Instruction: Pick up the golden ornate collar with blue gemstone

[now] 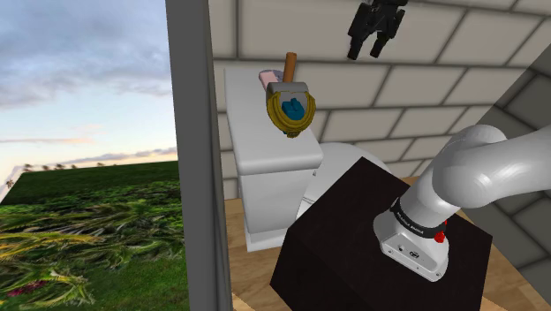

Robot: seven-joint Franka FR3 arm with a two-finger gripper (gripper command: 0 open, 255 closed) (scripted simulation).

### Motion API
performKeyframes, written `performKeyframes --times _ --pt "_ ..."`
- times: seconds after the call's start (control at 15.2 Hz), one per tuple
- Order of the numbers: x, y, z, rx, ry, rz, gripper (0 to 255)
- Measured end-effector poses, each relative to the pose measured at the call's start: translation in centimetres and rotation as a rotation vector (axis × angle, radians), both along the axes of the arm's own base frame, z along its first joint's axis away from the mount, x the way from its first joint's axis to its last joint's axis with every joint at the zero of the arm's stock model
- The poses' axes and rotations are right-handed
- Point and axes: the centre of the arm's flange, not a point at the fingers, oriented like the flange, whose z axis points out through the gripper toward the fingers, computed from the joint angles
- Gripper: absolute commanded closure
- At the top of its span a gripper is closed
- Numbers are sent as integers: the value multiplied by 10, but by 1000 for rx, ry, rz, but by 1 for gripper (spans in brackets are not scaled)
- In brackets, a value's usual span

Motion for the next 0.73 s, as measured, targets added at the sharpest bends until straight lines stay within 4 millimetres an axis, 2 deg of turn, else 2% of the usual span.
performKeyframes --times 0.2,0.4,0.73 --pt "4 9 -10 2 -35 8 0" --pt "8 32 -29 4 -124 26 0" --pt "26 73 -67 11 -282 57 0"
